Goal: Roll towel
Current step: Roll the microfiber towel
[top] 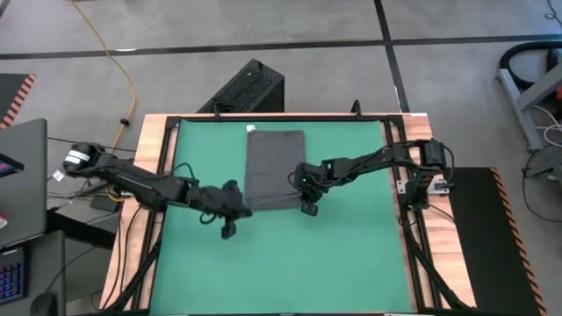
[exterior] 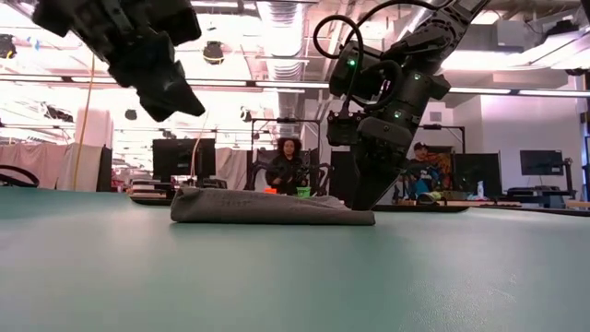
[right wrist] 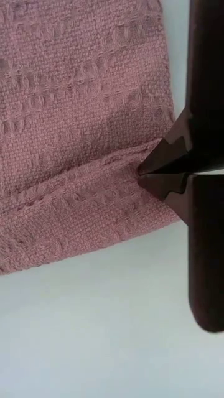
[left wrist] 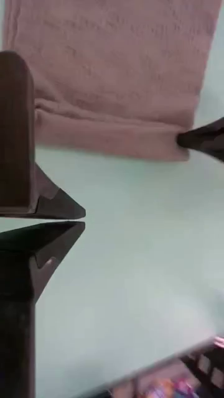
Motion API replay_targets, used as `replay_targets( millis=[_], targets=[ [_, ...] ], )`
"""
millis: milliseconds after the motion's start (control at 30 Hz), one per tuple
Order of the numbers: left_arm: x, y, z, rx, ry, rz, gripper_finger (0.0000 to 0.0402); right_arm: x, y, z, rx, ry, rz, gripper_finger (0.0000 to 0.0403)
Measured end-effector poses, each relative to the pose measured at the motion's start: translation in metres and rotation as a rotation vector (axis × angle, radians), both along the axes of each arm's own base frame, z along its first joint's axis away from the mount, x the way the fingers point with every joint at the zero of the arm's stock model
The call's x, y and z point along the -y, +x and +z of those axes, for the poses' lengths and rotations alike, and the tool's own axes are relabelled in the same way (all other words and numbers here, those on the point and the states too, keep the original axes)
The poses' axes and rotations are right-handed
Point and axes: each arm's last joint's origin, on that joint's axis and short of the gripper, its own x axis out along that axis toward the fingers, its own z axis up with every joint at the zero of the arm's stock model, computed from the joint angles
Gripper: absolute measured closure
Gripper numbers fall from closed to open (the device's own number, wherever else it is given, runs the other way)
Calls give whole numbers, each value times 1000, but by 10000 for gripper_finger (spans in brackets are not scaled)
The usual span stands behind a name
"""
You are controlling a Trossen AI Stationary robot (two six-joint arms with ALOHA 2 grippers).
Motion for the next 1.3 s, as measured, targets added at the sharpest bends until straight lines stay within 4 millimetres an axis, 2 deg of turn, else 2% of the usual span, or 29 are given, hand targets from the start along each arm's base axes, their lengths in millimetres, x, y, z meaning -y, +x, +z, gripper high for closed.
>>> replay_targets(
  millis=[200,433,733,967,1300],
  targets=[
    [10,8,-26,-85,159,55,401,0,0,0,2,0,1,391],
    [6,23,-53,-156,184,60,401,0,0,0,-1,-1,3,391],
    [-14,28,-56,-167,202,139,401,0,0,-1,-3,0,2,391],
    [-21,33,-61,-157,194,161,401,0,0,-1,-5,-3,7,391],
    [-30,36,-90,-220,196,214,401,0,-2,-2,-20,0,3,390]
  ],
)
